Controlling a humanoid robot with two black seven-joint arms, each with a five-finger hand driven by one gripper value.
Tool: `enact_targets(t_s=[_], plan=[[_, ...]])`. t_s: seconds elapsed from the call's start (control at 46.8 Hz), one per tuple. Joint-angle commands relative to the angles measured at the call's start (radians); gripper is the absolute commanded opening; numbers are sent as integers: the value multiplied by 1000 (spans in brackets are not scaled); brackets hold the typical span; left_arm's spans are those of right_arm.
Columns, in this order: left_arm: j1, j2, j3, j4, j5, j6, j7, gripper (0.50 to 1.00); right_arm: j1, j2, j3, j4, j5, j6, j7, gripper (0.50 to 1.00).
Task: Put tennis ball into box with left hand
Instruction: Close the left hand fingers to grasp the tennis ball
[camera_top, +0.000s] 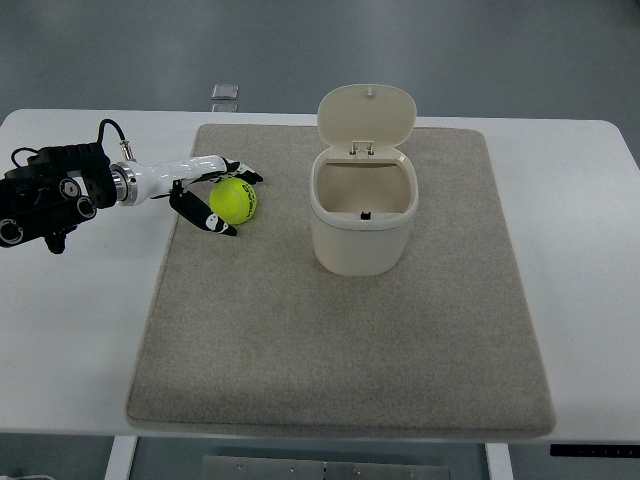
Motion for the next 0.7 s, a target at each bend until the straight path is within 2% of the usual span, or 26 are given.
enact_targets(t_s=[0.0, 0.107, 0.683], plan=[[0, 0, 0, 0, 0, 9, -1, 894, 0, 0, 0, 0, 0, -1, 0, 901], [0, -2, 1, 0, 0, 11, -1, 853, 0, 0, 0, 0, 0, -1, 0, 901], [2, -2, 1, 2, 69, 37, -6, 851, 0, 0, 0, 0, 0, -1, 0, 901]])
